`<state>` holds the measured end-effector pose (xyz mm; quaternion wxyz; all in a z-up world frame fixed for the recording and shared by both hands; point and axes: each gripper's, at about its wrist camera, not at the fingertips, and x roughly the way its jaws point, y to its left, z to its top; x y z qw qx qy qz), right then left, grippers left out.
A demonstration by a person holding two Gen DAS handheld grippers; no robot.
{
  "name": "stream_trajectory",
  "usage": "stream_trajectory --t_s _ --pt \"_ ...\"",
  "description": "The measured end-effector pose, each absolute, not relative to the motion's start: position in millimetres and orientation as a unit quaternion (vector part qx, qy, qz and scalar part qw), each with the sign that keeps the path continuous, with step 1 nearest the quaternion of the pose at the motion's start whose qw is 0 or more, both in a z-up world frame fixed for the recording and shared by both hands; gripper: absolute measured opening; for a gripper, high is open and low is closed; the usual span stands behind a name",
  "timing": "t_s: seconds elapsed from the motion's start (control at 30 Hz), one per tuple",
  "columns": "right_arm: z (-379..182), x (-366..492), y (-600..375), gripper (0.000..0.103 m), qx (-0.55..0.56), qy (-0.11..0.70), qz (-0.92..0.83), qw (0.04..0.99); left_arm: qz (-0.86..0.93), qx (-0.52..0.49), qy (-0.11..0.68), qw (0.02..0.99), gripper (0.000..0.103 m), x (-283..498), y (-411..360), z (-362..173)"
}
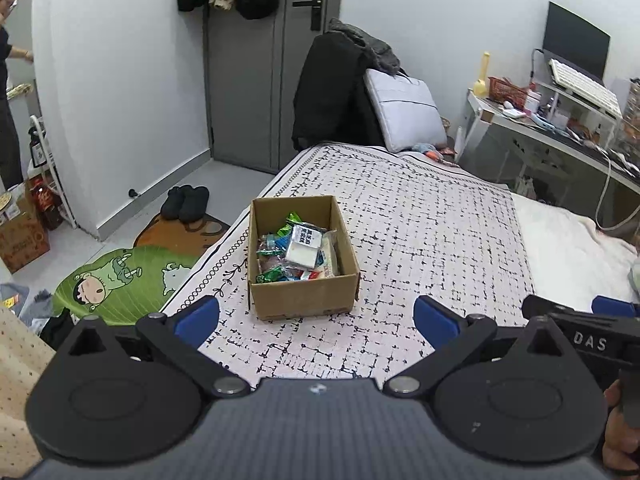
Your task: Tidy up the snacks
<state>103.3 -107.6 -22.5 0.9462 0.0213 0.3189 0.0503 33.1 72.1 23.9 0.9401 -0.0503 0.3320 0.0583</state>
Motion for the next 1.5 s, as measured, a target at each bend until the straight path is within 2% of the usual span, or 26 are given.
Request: stream_trajectory --t_s 1.5 --pt "-22 82 -99 0.103 0.009 0.313 0.053 0.948 0.024 -0.046 0.324 0.945 0.103 16 73 21"
